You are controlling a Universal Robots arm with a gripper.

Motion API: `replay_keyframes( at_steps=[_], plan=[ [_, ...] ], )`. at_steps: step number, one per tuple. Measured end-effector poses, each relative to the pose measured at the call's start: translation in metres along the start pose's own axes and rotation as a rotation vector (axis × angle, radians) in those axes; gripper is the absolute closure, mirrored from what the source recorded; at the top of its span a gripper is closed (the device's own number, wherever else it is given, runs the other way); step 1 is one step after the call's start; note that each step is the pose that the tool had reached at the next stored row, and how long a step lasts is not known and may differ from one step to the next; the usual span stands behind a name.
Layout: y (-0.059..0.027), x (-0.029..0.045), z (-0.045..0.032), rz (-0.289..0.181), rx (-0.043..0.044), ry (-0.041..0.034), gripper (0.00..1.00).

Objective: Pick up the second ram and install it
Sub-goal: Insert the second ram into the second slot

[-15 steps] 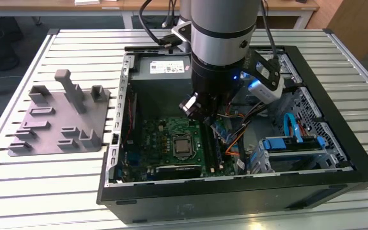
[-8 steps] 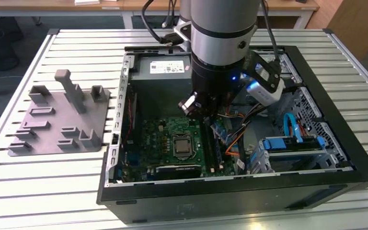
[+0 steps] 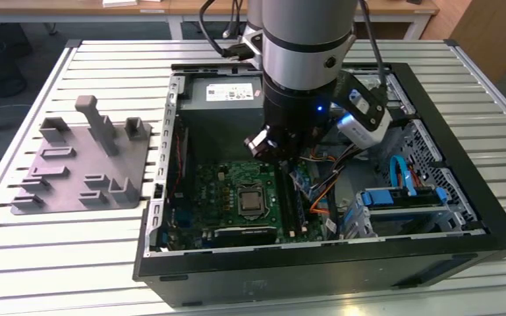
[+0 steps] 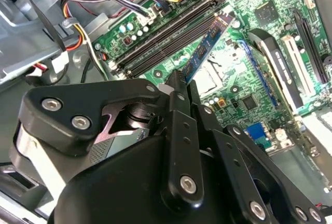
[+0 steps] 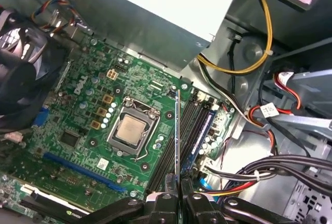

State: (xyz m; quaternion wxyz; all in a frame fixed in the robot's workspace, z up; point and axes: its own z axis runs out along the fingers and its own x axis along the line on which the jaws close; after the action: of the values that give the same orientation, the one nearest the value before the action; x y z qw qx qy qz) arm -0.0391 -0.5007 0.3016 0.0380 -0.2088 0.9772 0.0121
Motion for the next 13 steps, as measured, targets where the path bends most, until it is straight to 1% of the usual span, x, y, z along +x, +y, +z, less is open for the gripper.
replay_keyframes(
  at_steps=[4, 13],
  plan=[
    [0.0, 0.0, 0.0002, 0.051, 0.0041, -0.0004, 0.86],
    [0.0, 0.0001, 0.0011, 0.199, 0.0158, -0.0015, 0.86]
  ],
)
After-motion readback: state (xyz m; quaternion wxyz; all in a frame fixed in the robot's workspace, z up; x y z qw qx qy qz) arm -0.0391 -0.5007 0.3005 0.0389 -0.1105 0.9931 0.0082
